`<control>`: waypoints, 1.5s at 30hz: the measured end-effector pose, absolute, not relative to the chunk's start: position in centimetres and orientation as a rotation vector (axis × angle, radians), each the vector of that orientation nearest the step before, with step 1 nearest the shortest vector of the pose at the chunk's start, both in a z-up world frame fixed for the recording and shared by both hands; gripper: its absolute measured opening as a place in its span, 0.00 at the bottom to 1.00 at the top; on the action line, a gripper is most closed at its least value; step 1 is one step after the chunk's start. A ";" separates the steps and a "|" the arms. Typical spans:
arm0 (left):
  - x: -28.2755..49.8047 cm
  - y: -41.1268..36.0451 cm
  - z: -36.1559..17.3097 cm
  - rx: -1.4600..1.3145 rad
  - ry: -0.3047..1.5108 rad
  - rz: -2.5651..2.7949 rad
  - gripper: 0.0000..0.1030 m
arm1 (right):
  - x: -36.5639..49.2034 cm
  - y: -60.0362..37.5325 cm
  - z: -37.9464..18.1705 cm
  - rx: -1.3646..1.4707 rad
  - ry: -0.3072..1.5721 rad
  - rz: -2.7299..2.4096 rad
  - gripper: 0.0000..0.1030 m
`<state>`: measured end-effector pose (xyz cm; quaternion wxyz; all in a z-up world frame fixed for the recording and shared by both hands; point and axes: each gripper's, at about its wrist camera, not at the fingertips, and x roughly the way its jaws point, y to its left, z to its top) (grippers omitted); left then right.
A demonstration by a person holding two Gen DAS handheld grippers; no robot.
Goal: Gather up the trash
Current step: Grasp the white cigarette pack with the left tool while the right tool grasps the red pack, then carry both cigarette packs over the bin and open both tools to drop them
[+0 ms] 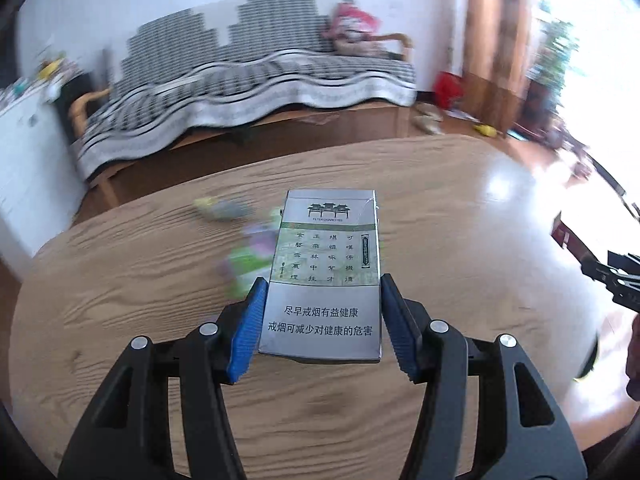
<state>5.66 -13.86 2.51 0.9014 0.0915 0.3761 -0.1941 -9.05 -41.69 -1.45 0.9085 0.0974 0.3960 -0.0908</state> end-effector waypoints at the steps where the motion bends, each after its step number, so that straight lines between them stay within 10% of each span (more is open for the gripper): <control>1: 4.7 -16.2 2.5 0.204 0.776 -0.445 0.54 | -10.3 -42.8 -1.4 0.211 0.811 -0.212 0.57; 18: -12.3 -46.3 -1.8 0.396 0.784 -1.026 0.54 | -29.8 -63.0 -6.8 0.513 0.860 -0.701 0.57; 45: -13.3 -55.3 -6.5 0.421 0.851 -1.106 0.54 | -30.6 -66.9 -12.6 0.678 1.001 -0.697 0.70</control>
